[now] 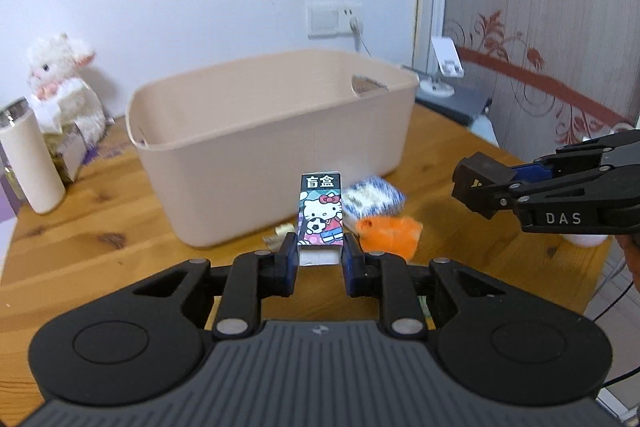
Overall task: Organize objects
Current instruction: 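Carry both boxes over the bin and open both tools to release them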
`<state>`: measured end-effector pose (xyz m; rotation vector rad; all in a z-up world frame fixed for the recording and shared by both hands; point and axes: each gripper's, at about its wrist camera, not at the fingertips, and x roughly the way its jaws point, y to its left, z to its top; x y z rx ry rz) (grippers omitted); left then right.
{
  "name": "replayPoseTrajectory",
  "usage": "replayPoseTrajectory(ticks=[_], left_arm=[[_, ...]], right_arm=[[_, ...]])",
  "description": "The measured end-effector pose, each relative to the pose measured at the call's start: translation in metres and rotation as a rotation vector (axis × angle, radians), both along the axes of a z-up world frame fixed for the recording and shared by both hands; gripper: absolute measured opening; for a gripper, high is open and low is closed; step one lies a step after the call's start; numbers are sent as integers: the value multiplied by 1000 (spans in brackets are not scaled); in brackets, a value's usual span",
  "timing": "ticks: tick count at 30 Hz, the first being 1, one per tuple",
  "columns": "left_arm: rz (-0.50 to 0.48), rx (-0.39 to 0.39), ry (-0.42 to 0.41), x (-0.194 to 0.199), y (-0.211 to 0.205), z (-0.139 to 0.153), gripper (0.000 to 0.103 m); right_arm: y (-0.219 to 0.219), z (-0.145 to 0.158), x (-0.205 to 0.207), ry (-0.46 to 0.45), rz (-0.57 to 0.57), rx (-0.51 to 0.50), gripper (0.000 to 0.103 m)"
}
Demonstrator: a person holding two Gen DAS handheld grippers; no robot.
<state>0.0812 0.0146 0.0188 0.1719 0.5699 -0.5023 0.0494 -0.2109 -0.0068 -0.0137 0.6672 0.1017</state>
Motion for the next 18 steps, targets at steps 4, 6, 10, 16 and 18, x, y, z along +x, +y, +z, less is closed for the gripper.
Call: replayPoseTrajectory(ticks=[4, 6, 10, 16, 18], left_arm=[[31, -28, -45, 2, 6, 20, 24], [63, -41, -66, 7, 8, 29, 24], [107, -59, -98, 20, 12, 49, 24], [128, -58, -139, 52, 14, 66, 24], [134, -43, -142, 67, 11, 67, 24]], right_arm=[[-1, 23, 1, -72, -2, 4, 29], [-1, 34, 5, -102, -2, 6, 29], [3, 57, 16, -158, 10, -5, 29], [10, 86, 43, -221, 28, -10, 29], [14, 93, 57, -227, 36, -24, 29]])
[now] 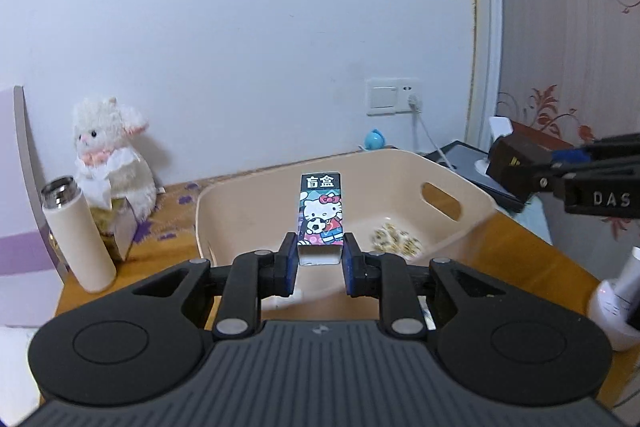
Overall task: Organize objects
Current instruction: 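Carry both boxes over the bin and open both tools to release them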
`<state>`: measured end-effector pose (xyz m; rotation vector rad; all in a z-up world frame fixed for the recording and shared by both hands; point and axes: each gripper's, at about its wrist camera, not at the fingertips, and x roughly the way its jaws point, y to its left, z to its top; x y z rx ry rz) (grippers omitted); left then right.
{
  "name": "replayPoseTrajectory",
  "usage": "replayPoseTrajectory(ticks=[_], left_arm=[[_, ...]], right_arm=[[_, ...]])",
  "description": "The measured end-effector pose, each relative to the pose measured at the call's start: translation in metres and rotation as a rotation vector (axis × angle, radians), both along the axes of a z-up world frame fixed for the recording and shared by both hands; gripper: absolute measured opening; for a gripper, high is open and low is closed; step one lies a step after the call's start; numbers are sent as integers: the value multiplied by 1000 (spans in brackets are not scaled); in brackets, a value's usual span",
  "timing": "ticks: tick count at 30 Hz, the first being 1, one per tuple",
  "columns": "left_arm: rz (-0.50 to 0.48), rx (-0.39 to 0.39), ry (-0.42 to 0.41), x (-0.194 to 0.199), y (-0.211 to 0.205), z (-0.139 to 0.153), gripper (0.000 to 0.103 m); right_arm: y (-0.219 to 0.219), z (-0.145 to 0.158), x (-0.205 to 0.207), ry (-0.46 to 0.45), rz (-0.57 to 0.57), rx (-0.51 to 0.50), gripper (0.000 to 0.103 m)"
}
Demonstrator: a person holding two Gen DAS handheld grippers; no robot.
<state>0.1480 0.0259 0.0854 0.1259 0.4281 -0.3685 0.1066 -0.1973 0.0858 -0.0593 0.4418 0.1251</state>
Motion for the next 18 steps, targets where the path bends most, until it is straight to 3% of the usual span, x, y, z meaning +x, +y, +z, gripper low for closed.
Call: replayPoseTrajectory(ticks=[7, 13, 18], left_arm=[[54, 52, 41, 51, -7, -12, 24], [165, 129, 162, 100, -22, -36, 24], [155, 165, 253, 118, -26, -54, 25]], right_arm=[[14, -2, 47, 46, 6, -83, 29], [18, -27, 88, 119, -9, -77, 29], [18, -54, 106, 175, -32, -88, 29]])
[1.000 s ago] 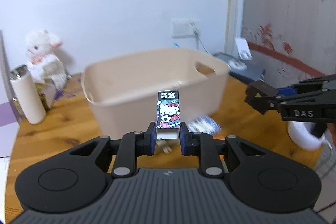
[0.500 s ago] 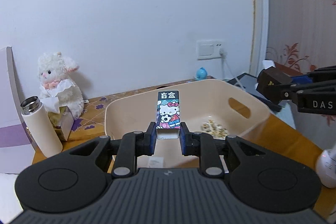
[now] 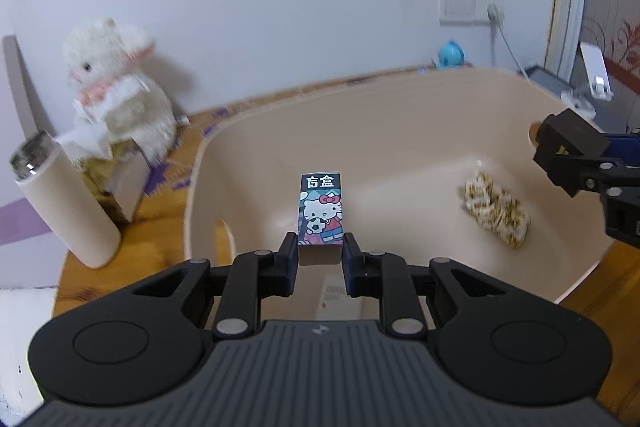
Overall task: Organize objects
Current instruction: 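Carry both boxes over the bin and open both tools to release them, then move both tools back toward the remaining items on the table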
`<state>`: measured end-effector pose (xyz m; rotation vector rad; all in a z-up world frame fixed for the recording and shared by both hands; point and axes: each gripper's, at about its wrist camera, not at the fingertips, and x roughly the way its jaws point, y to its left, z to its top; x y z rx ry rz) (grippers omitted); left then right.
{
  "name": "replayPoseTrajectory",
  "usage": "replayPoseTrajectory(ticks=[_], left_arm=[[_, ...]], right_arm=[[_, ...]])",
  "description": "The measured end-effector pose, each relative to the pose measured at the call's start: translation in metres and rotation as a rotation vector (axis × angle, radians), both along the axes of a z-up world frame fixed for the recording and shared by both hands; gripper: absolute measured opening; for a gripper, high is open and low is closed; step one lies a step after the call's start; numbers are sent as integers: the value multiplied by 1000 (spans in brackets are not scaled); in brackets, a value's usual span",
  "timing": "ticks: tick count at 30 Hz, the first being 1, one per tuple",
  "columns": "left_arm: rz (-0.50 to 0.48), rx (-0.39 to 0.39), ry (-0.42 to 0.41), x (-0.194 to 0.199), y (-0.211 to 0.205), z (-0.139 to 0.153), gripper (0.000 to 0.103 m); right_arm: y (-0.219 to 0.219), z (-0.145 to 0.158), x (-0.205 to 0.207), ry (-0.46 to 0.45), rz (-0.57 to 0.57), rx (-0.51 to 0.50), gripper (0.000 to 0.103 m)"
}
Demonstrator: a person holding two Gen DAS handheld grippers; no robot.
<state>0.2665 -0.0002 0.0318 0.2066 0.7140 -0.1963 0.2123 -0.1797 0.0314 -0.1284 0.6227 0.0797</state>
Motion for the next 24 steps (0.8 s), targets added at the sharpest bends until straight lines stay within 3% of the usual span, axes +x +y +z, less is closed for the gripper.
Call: replayPoseTrajectory(ticks=[4, 5, 7, 10, 15, 20, 24], left_arm=[[-16, 16, 4, -4, -2, -4, 27], [-22, 9, 3, -6, -2, -3, 30], [-39, -3, -15, -15, -1, 3, 56], [-20, 3, -78, -33, 0, 17, 82], [-27, -34, -108, -62, 11, 38, 92], [-67, -13, -121, -91, 15, 45, 94], [-93, -37, -80, -111, 21, 42, 94]], right_arm=[[0, -11, 3, 40, 3, -8, 30], [-1, -13, 2, 43, 1, -9, 40], [-2, -12, -2, 36, 4, -3, 43], [-3, -4, -16, 7, 5, 1, 61], [-7, 13, -49, -50, -4, 0, 77], [-13, 11, -77, -47, -15, 24, 78], [-17, -5, -96, -2, -11, 44, 84]])
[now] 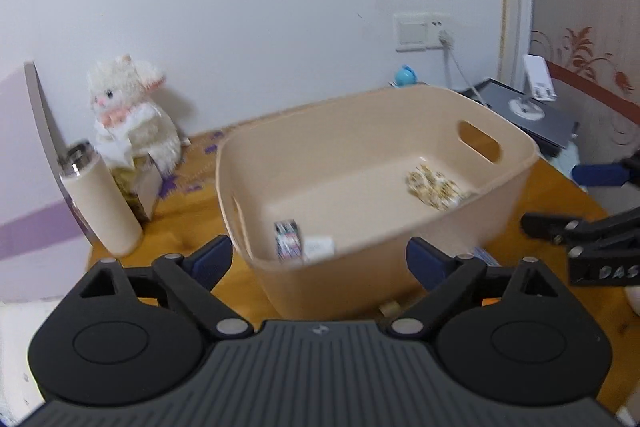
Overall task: Organize objects
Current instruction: 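Move both tools back toward the remaining items on the table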
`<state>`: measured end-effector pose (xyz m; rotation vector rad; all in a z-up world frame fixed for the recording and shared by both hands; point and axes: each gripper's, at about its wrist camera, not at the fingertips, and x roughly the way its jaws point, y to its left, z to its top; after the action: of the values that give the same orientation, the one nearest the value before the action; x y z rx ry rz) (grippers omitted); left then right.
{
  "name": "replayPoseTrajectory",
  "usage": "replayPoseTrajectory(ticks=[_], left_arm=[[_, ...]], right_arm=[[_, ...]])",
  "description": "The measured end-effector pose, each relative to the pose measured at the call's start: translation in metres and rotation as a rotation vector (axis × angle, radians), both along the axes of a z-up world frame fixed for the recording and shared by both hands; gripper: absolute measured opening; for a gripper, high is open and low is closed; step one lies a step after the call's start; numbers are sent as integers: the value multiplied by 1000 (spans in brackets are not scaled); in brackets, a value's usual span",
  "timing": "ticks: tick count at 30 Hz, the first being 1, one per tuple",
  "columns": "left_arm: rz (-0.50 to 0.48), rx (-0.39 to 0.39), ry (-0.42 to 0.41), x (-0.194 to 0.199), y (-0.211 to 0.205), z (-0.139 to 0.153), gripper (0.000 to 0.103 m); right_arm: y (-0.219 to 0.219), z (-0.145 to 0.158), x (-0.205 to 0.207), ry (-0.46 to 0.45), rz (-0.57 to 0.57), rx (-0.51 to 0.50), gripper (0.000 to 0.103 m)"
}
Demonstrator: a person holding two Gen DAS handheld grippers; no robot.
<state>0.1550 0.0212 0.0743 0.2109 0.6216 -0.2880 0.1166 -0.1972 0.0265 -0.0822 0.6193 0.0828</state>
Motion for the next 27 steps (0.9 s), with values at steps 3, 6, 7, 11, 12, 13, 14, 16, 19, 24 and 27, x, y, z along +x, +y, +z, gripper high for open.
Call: replayPoseTrajectory(ticks=[3, 6, 7, 11, 12, 13, 14, 16, 19, 24, 27], left_arm=[[-9, -16, 27, -14, 7, -7, 94], [-18, -2, 41, -27, 11, -17, 94], [-23, 6, 44, -30, 11, -21, 94], [-15, 35, 81, -37, 14, -43, 94], [-8, 35, 99, -37, 14, -50, 94], [-3, 32, 117, -37, 15, -56, 94], [-1, 31, 132, -37, 16, -61, 94], [1, 37, 151, -39, 18, -70, 94], [2, 60, 156, -42, 17, -81, 94], [4, 75, 172, -43, 14, -93, 94], [8, 69, 185, -41, 13, -99, 94]], right_arm=[[-3, -16, -12, 40, -4, 11, 85], [-2, -31, -25, 79, -1, 5, 86], [-3, -36, -29, 92, 0, 7, 86], [0, -54, -44, 142, 12, 36, 90], [1, -58, -47, 153, 13, 40, 90], [2, -63, -50, 164, 14, 45, 90], [3, -66, -51, 173, 18, 51, 90], [6, -72, -56, 190, 32, 65, 91], [11, -77, -61, 204, 56, 74, 92], [26, -87, -59, 228, 89, 62, 94], [35, -94, -54, 239, 96, 53, 94]])
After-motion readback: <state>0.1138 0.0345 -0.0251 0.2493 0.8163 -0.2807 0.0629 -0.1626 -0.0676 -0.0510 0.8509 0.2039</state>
